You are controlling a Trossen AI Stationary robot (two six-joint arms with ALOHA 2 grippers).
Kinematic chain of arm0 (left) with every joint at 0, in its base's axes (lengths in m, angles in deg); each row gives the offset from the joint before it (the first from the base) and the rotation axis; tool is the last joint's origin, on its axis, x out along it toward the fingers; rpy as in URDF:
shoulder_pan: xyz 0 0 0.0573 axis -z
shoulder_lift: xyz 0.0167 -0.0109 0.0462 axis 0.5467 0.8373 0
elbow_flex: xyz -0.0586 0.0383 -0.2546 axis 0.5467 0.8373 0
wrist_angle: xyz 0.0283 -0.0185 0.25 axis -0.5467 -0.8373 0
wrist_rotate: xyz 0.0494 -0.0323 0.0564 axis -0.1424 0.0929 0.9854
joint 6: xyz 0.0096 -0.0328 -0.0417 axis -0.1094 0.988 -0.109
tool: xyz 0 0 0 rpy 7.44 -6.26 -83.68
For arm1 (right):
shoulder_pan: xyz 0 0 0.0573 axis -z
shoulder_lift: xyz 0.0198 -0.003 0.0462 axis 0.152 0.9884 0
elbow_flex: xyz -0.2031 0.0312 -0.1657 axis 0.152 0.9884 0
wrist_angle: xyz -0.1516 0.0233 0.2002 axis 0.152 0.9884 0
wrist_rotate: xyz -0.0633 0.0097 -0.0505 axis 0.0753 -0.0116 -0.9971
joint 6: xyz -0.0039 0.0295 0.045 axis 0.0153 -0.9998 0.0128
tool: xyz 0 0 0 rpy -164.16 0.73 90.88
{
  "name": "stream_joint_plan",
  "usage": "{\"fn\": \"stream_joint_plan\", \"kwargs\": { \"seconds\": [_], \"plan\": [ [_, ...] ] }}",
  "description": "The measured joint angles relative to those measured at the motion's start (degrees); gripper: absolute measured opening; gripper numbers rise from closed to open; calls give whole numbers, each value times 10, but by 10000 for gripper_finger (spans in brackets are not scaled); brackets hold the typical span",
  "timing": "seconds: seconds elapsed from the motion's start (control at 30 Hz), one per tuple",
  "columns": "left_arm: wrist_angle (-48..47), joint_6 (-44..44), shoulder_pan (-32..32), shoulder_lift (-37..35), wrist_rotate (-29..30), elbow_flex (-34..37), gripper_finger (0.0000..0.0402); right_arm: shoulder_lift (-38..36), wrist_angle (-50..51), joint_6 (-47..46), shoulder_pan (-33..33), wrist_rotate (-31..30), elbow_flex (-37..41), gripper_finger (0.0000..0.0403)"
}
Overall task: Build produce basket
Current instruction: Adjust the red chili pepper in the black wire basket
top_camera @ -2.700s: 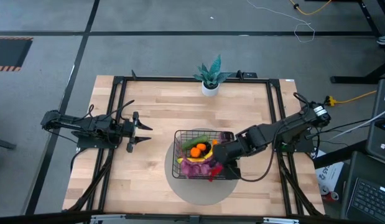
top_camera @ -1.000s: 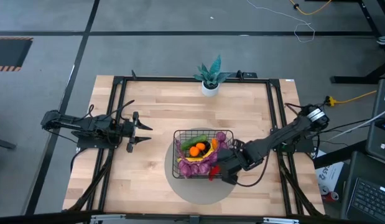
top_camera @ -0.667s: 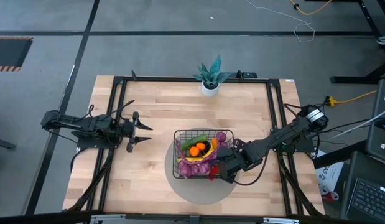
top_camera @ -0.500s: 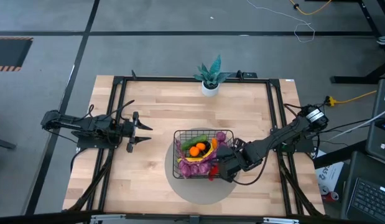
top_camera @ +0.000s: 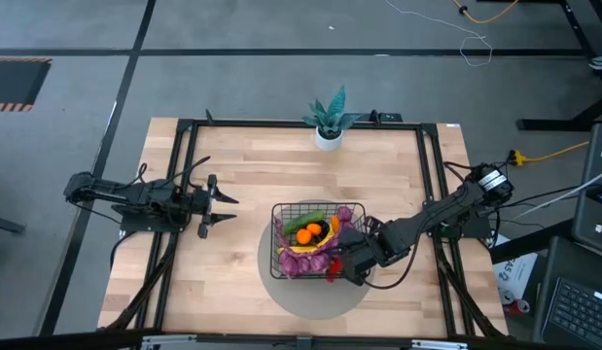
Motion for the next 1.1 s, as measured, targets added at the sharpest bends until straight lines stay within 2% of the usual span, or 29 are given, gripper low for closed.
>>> {"fn": "stream_joint_plan", "kwargs": {
  "seconds": [0.13, 0.3, 0.53, 0.9, 1.1],
  "plan": [
    [0, 0, 0, 0, 0, 0, 188, 0, -2, 22, 0, 3, 0, 12],
    [0, 0, 0, 0, 0, 0, 188, 0, -41, 8, 0, 8, 0, 13],
    [0, 0, 0, 0, 0, 0, 188, 0, -27, -1, -7, 11, -31, 6],
    [0, 0, 0, 0, 0, 0, 188, 0, -13, 40, -28, 6, -98, 4],
    [0, 0, 0, 0, 0, 0, 188, 0, 20, 44, -31, -28, -124, 4]
  ]
}}
